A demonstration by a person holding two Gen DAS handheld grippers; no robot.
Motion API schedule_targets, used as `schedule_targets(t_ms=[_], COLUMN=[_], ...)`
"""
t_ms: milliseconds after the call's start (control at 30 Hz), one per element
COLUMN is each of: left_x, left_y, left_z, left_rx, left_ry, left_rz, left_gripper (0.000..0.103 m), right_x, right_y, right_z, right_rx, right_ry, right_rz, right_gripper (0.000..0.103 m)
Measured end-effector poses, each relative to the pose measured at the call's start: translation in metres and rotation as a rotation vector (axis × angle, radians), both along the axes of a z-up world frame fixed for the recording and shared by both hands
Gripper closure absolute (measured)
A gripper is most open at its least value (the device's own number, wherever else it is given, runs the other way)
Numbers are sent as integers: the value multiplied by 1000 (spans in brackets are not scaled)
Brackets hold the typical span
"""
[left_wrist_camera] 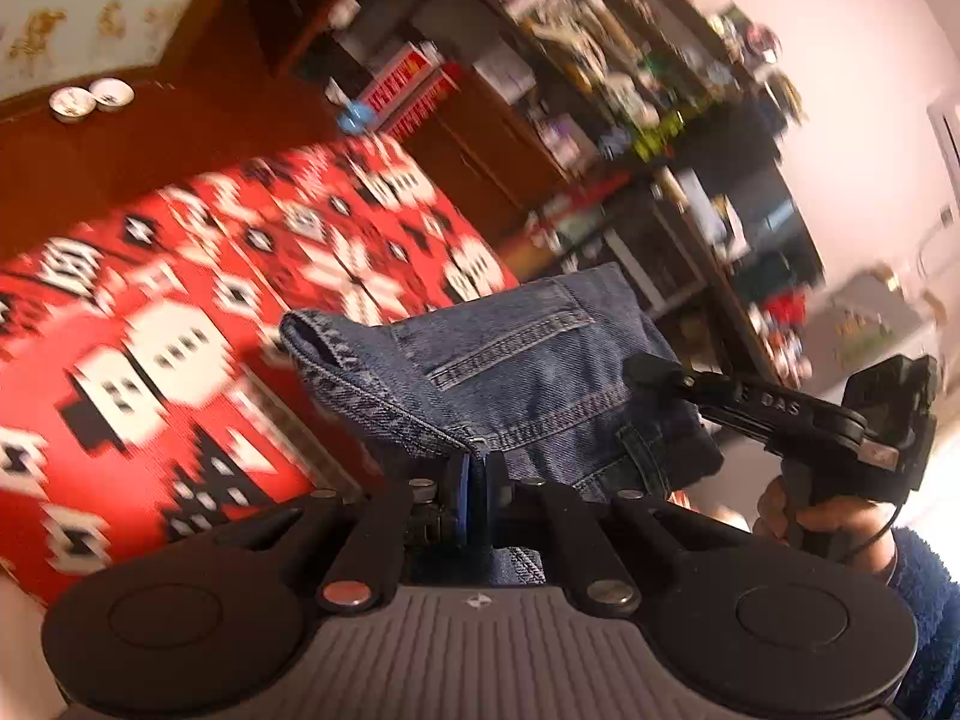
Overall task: Fold clothes
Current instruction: 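Lift the folded shorts off the mat with both grippers, then carry the held denim shorts off the mat onto the bedspread with both grippers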
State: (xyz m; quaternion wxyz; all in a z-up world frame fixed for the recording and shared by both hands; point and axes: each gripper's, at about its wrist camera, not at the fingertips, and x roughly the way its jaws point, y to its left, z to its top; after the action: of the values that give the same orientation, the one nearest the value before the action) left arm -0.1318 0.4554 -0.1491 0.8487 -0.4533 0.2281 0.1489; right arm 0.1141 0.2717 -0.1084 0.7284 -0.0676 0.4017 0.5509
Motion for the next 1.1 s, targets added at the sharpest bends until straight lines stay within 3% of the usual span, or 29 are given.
schedule_targets(t_ms=[300, 567, 833, 1100], left_x=[-28, -26, -14, -18], left_y=[44, 65, 68, 66], left_z=[0, -11, -16, -20], left_rx=[14, -10, 11, 11], left_ry=[-28, -45, -47, -37], left_rz=[201, 281, 276, 279], left_gripper=[98, 98, 99, 99], right_x=[-14, -11, 9, 32], right_y=[137, 222, 266, 269], right_z=[3, -18, -57, -102], right_rx=[-21, -52, -86, -96], right_ry=[-53, -37, -33, -2], right_rz=[173, 214, 162, 77], right_gripper=[89, 89, 89, 89])
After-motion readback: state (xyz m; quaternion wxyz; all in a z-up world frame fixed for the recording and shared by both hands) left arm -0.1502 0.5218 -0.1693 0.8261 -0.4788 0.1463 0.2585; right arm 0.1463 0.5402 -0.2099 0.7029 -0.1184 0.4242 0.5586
